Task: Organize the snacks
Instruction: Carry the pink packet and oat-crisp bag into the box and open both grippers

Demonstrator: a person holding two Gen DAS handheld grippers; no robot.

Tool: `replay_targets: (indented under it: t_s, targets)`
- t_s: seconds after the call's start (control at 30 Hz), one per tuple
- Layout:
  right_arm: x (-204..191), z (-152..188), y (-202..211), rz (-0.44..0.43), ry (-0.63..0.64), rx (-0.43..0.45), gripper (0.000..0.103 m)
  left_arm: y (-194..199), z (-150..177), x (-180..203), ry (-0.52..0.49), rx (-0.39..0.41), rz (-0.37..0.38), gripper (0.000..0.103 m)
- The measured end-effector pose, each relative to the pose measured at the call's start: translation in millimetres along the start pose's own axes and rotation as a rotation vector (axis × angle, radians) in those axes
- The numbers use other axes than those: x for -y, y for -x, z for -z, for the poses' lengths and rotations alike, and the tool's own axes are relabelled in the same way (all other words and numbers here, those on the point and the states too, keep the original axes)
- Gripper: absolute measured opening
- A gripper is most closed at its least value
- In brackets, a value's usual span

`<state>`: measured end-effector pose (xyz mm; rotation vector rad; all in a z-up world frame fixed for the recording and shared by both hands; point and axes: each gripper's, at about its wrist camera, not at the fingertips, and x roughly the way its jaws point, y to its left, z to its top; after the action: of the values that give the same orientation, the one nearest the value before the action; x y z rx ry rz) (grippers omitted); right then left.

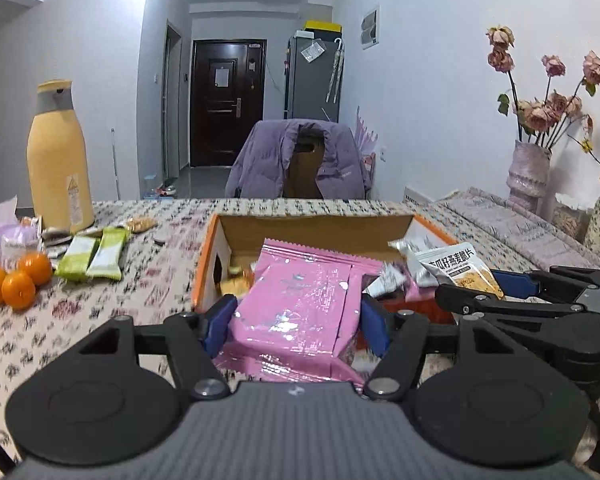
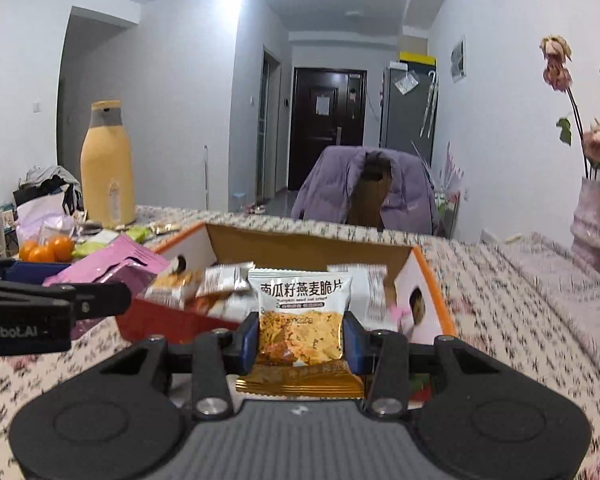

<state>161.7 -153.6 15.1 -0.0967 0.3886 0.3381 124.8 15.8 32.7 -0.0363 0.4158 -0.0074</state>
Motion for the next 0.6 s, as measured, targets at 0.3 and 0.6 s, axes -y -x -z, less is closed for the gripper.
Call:
replay_targets:
  t_s: [0.3,0.6]
  targets:
    - [6.6,-30.8,-36.9,-0.01,-0.009,0.012,0.041,-32.1,-34.8,0.8,0.015,0.02,-0.014,0.066]
    - [7.9,-51.2,-83.5,-0.024,-0.035,0.026,0.041,-76.6,-58.1,-4.3,0.055,0.036,-0.056,0.066]
